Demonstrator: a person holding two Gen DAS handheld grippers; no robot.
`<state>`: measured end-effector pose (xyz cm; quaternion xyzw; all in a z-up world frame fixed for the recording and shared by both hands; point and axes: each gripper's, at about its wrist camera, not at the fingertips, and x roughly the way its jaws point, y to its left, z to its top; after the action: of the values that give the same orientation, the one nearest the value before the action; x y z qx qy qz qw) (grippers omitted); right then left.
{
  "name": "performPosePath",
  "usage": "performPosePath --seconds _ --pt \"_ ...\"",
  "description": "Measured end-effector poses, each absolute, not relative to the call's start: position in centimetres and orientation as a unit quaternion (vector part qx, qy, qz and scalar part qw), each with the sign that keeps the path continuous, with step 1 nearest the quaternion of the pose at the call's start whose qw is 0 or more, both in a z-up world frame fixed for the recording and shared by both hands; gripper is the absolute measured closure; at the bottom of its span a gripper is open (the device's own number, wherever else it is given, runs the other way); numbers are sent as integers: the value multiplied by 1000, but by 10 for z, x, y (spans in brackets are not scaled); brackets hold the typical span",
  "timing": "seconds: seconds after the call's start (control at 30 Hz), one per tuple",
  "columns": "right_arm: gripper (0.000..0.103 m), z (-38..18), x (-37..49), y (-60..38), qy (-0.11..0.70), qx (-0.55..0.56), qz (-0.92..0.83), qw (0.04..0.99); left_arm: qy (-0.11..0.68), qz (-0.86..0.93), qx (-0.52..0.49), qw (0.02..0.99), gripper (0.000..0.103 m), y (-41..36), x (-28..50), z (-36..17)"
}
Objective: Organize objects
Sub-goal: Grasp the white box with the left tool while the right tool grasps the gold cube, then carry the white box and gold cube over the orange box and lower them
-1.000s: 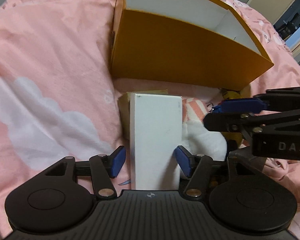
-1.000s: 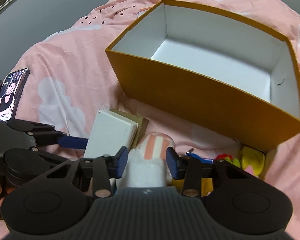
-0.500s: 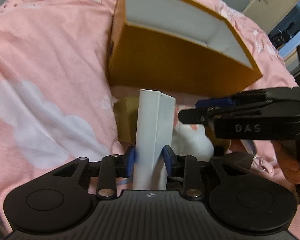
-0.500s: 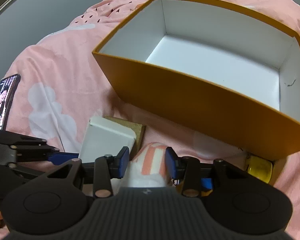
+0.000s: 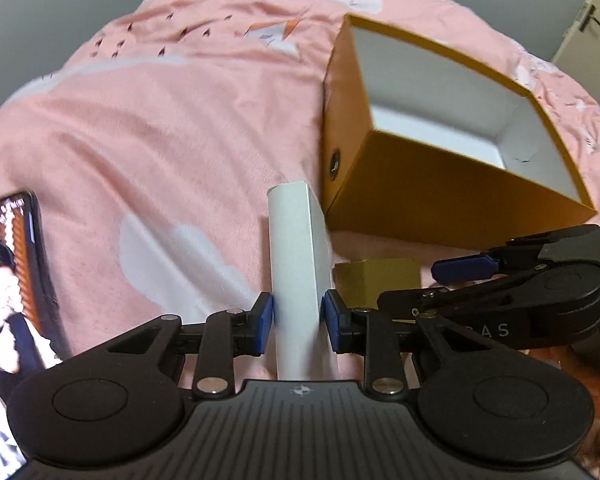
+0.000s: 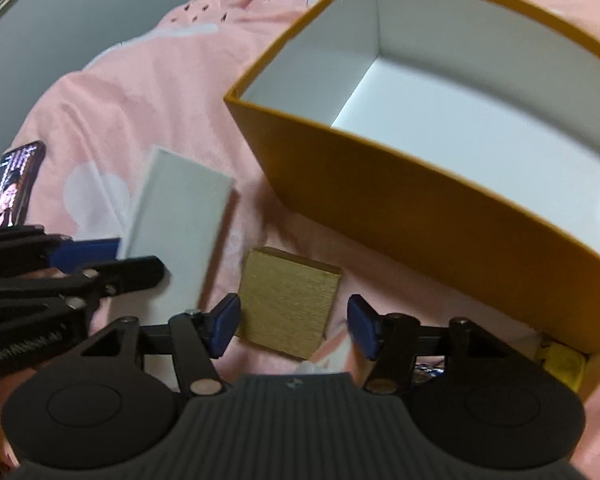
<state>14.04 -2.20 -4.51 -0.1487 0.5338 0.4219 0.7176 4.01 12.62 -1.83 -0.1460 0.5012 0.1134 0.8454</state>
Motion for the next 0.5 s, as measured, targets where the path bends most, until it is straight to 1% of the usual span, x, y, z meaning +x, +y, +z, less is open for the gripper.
performPosePath --seconds 0.03,0.1,0.13,0.27,0.3,0.37,0.5 --pt "38 -47 141 -19 536 -150 419 717 502 116 -150 844 71 126 43 -21" --pt "33 -52 144 -15 542 -148 414 716 505 120 -165 839 71 129 46 -25" --pt "32 -55 145 -13 545 -146 413 715 507 122 -172 836 71 131 47 -27" --pt "32 -67 150 -9 559 -125 417 706 507 119 -217 825 72 144 50 -36" --pt "34 -69 154 -10 563 -117 419 703 506 119 -220 826 72 144 49 -38" --pt "38 -71 157 -11 570 -100 427 695 503 121 -215 828 72 141 48 -39" --pt "39 -63 153 -16 558 -98 431 702 495 120 -202 837 72 133 42 -33"
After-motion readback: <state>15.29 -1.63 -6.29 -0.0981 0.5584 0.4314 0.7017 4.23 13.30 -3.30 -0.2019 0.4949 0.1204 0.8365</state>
